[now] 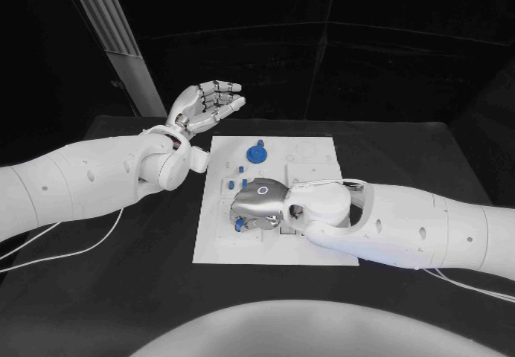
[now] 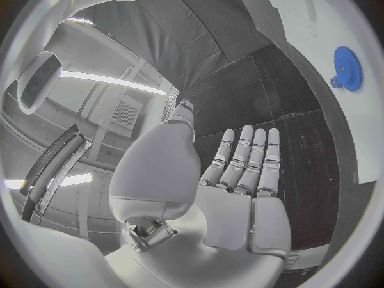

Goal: Assemble the parts on the task board

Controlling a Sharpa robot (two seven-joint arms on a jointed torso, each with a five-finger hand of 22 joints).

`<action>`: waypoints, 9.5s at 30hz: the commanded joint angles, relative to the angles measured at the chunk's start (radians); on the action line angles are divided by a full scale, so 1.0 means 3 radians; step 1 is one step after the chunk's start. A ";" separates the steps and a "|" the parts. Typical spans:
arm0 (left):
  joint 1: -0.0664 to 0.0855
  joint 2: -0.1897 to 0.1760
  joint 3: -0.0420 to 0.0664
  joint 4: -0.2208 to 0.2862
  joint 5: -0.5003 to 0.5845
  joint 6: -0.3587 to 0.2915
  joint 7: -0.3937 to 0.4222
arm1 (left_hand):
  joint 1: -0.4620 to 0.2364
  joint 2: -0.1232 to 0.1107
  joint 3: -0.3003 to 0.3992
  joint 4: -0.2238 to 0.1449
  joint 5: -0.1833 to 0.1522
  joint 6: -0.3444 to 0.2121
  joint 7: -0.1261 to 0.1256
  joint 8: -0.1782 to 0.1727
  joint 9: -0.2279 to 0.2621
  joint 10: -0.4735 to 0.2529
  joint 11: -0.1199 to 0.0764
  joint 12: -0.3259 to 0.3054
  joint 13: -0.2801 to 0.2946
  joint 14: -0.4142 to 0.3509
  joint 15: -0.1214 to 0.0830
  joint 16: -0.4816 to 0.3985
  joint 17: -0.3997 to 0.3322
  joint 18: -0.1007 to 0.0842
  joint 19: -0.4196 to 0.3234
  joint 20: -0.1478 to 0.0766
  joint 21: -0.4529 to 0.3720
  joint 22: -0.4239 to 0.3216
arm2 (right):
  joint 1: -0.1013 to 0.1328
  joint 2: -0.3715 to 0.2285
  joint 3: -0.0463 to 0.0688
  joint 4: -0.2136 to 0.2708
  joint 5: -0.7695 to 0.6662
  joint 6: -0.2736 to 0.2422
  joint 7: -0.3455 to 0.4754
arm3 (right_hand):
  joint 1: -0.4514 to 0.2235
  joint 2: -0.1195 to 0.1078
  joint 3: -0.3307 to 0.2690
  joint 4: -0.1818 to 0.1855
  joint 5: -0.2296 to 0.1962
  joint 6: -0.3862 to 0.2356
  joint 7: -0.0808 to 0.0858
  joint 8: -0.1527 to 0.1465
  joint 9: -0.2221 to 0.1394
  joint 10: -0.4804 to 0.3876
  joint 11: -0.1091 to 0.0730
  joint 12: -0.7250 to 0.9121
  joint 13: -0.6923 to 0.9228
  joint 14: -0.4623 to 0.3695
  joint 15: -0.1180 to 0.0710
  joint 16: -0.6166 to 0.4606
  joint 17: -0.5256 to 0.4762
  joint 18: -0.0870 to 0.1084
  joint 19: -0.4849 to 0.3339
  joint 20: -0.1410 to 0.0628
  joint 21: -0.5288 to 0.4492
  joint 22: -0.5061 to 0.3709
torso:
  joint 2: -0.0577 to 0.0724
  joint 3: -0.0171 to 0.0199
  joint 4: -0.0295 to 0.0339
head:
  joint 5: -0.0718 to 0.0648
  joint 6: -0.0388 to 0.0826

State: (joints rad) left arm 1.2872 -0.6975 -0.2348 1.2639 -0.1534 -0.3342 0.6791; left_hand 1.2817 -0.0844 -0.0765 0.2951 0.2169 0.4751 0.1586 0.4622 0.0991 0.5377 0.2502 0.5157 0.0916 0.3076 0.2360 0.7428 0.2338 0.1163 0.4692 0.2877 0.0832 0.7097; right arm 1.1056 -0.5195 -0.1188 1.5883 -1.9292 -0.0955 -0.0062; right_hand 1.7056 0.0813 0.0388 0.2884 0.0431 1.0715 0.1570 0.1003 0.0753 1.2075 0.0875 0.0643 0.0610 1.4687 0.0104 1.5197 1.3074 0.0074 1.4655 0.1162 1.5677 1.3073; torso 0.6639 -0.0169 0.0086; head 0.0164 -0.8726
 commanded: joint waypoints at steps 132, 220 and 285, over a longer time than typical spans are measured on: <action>-0.0070 0.0078 0.0003 -0.0080 0.0007 0.0083 0.0656 | 0.0000 0.0061 0.0019 0.0002 0.0016 -0.0068 0.0428 0.0051 -0.0015 -0.0048 -0.0004 0.0067 -0.0021 -0.0035 0.0009 0.0045 -0.0049 -0.0034 0.0001 0.0008 -0.0022 -0.0012 | -0.0006 -0.1270 -0.0085 0.0600 0.2242 0.0268 -0.2374 | -0.1699 -0.0348 -0.0257 -0.0119 0.0807 -0.1076 0.0000 0.1479 0.0662 0.1211 0.0003 0.5022 0.5033 0.0340 0.0033 0.0170 0.0878 -0.0025 0.0351 0.0033 0.0010 0.0878 | -0.0037 -0.0017 -0.0007 | -0.0442 0.0000; -0.0072 0.0079 0.0003 -0.0103 0.0007 0.0114 0.0626 | 0.0000 0.0070 0.0020 0.0002 0.0017 -0.0075 0.0428 0.0063 -0.0018 -0.0053 -0.0003 0.0081 -0.0026 -0.0038 0.0010 0.0056 -0.0063 -0.0035 -0.0003 0.0008 -0.0024 -0.0015 | 0.0158 -0.1157 -0.0078 0.0650 0.3913 -0.0345 -0.1841 | -0.1416 -0.0138 0.0402 -0.0396 0.0181 -0.0162 -0.0067 0.0364 0.0110 0.1211 -0.0058 0.5022 0.5033 0.0340 -0.0003 0.0170 0.0878 -0.0025 0.0351 0.0009 0.0010 0.0878 | -0.0039 -0.0020 -0.0007 | -0.0355 0.0000; -0.0072 0.0056 0.0003 -0.0091 0.0007 0.0127 0.0613 | 0.0004 0.0086 0.0024 0.0001 0.0020 -0.0085 0.0429 0.0082 -0.0023 -0.0057 -0.0003 0.0102 -0.0033 -0.0040 0.0011 0.0074 -0.0082 -0.0037 -0.0012 0.0008 -0.0027 -0.0018 | 0.0152 -0.1171 -0.0078 0.0716 0.3630 -0.0489 -0.1848 | -0.1873 -0.0211 -0.0657 0.0002 0.0013 0.0060 -0.0136 0.0445 0.0245 0.1211 -0.0119 0.5022 0.5033 0.0340 -0.0074 0.0170 0.0878 -0.0025 0.0351 -0.0046 0.0010 0.0878 | -0.0040 -0.0017 -0.0014 | -0.0323 0.0000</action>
State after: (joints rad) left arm 1.2641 -0.6795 -0.2348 1.2347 -0.1532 -0.3069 0.6794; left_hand 1.2831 -0.0690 -0.0765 0.2951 0.2169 0.4573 0.1552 0.4814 0.0940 0.5272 0.2465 0.5429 0.0827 0.3041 0.2395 0.7581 0.2102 0.1163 0.4692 0.2876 0.0794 0.7051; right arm 1.1502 -0.8636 -0.1425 1.7926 -0.8305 -0.2058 -0.5786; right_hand 1.1485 0.0148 -0.1532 0.2892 0.0528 1.0799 0.1172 0.2249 0.1431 1.4652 0.0585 1.5682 1.3077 1.4669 -0.0059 1.5684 1.3074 0.0149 1.4657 0.1077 1.5676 1.3073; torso 0.6520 -0.0221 0.0050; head -0.0830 -0.8725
